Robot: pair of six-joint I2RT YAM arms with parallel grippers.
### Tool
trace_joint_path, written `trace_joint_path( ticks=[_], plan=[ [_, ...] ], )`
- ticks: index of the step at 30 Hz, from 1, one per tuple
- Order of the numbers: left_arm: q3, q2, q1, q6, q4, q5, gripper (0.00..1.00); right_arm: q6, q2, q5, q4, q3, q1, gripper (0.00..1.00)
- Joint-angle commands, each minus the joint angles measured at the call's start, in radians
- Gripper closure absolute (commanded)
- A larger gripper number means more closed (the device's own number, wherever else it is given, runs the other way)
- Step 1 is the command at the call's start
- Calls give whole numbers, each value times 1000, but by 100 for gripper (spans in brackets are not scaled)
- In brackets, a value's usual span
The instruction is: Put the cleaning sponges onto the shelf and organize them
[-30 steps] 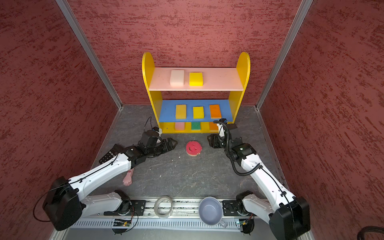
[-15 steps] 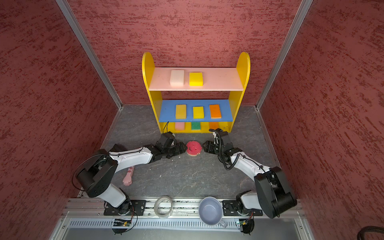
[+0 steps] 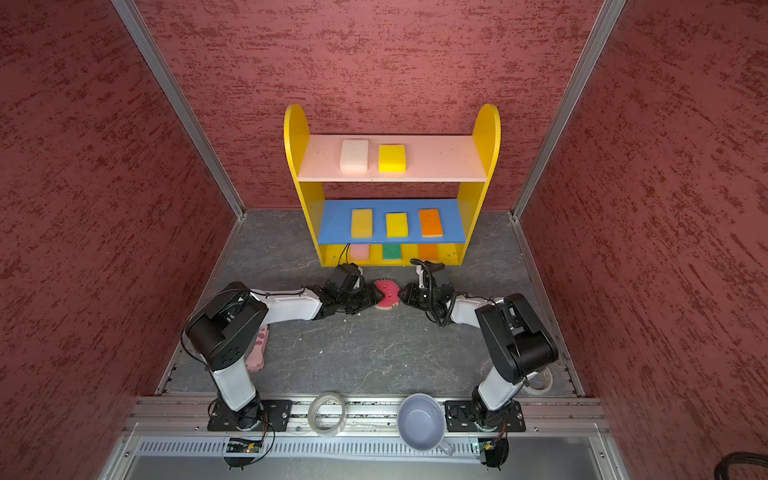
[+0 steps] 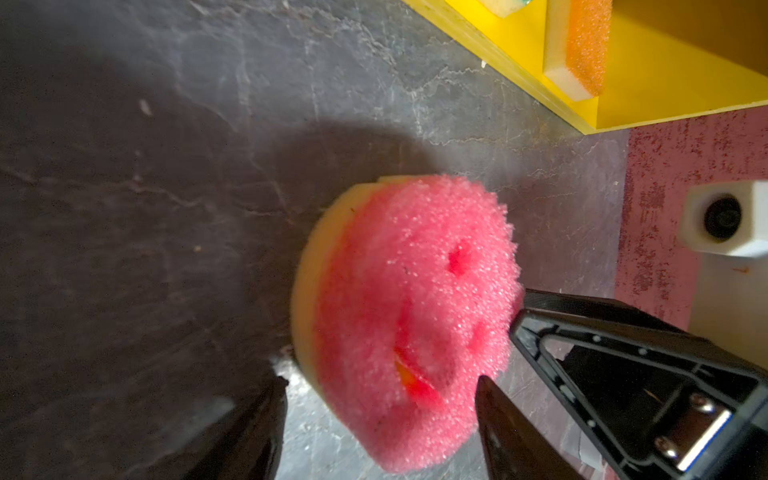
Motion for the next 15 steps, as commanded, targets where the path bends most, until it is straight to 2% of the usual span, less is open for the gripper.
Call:
trace_joint_path(
  ticks=[1, 6, 8, 11, 13, 15],
  plan=[
    [27, 37, -23, 4, 14, 31, 33, 46, 21, -31, 69, 16, -3, 70],
    [40, 65, -43, -3, 28, 54, 43, 55, -1, -30, 68, 1, -3, 74],
    [42, 65, -51, -3, 28, 51, 45, 62, -13, -31, 76, -6, -3, 70],
    [45, 64, -61, -7, 31, 55, 45, 59, -12, -37, 69, -5, -2, 71],
    [47, 58, -72, -10, 33, 57, 45, 65, -10, -36, 76, -12, -1, 77],
    [52, 56, -83, -7, 29, 56, 45, 74, -11, -42, 88, -21, 0, 88]
  ],
)
